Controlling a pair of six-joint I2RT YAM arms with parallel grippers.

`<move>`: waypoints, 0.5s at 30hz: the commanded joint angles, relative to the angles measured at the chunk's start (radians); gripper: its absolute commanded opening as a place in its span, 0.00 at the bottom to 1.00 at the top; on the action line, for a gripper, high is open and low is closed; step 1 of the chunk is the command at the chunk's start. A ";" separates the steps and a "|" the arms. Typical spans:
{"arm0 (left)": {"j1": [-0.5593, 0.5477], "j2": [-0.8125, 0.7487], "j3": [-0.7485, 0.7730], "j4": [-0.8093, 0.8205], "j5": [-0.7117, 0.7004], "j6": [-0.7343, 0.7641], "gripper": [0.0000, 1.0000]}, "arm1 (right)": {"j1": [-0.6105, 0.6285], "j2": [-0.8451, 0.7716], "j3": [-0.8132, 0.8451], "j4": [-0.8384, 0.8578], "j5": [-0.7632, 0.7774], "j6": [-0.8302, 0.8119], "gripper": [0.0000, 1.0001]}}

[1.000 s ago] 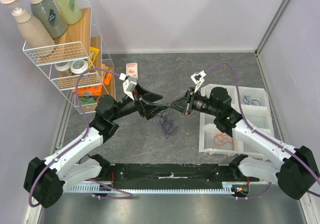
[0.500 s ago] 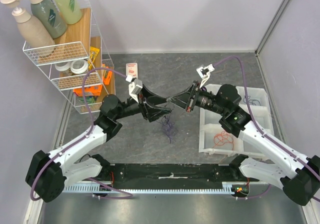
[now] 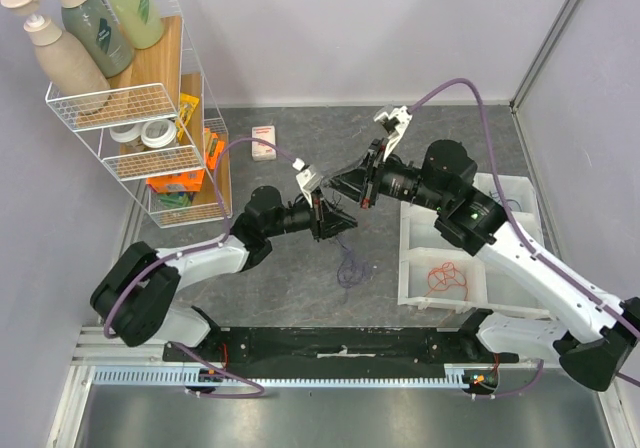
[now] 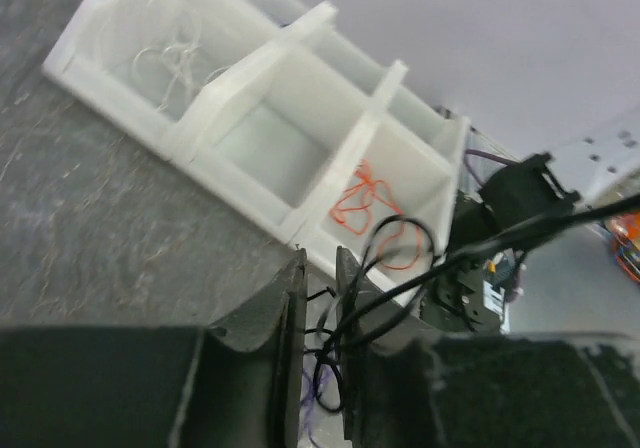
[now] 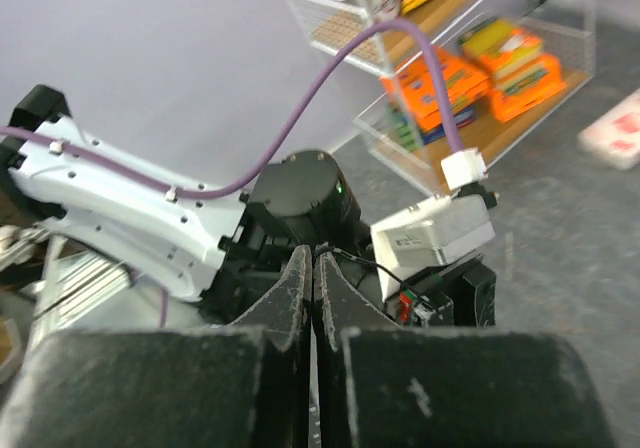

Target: Untangle the cables

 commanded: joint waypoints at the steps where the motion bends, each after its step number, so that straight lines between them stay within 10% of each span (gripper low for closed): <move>1: 0.002 0.068 0.111 -0.092 -0.169 0.030 0.21 | 0.002 -0.057 0.134 -0.176 0.263 -0.206 0.00; 8: 0.026 0.170 0.438 -0.616 -0.171 0.159 0.14 | 0.002 0.032 0.432 -0.354 0.515 -0.278 0.00; 15: 0.097 0.164 0.478 -0.772 -0.126 0.329 0.11 | 0.002 0.093 0.593 -0.348 0.556 -0.440 0.00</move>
